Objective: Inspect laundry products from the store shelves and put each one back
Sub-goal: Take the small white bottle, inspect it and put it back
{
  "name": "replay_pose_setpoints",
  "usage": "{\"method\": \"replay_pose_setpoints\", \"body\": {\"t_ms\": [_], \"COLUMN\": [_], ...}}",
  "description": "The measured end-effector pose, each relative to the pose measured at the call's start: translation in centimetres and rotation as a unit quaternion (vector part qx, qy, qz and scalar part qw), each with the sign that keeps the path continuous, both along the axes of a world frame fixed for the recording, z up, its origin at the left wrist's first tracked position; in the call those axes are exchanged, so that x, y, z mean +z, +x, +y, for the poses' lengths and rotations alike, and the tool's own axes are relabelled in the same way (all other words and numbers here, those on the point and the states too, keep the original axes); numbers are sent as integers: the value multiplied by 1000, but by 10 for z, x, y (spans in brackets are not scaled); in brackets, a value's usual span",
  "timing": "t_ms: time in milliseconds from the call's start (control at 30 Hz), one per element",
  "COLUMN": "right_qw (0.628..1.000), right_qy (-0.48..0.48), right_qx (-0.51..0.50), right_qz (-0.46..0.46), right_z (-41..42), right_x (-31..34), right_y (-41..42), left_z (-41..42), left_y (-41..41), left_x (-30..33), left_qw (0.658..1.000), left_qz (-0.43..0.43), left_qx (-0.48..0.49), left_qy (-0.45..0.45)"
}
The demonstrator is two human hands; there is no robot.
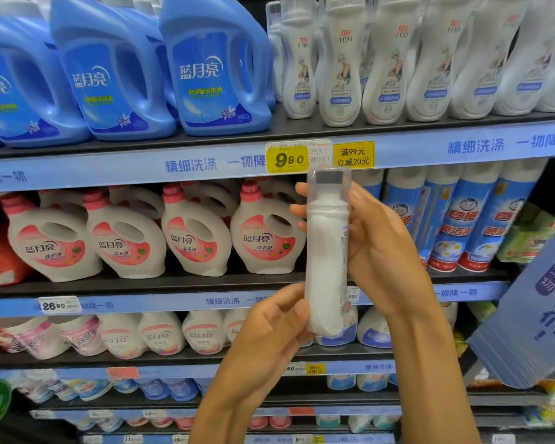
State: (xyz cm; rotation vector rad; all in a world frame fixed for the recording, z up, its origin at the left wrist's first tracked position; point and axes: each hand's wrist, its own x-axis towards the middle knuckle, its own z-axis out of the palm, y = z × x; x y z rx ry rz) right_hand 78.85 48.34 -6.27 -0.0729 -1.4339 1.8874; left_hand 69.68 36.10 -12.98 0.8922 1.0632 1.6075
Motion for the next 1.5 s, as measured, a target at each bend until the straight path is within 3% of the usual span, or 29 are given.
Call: {"method": "replay_pose_setpoints", "body": {"t_ms": [133, 200, 367, 567, 733, 867, 1133, 1500], "right_qw": [993, 993, 998, 982, 990, 994, 976, 963], "right_qy": [89, 87, -59, -176, -135, -64, -139, -125], "right_qx": [-58, -62, -11, 20, 18, 33, 60, 32], "right_qz": [-58, -54, 12, 63, 19, -85, -158, -238], "right_z": [0, 0, 2, 2, 6, 7, 9, 9], "right_x": [0, 0, 1, 7, 11, 8, -10, -24], "right_y": [2, 3, 1, -4, -4, 1, -3, -14], "left_z": [-1, -3, -5, -5, -6, -13, -19, -22], "left_y": [0, 0, -1, 0, 3, 7, 13, 14], "left_x": [2, 4, 11, 9, 15, 25, 32, 28], "left_qw": [998, 998, 998, 999, 998, 998, 998, 991], "left_qz": [-1, -12, -42, 7, -6, -31, -40, -113], "left_qx": [54, 67, 41, 44, 64, 43, 50, 65], "left_qy": [-8, -8, 6, 2, 4, 21, -2, -20]}}
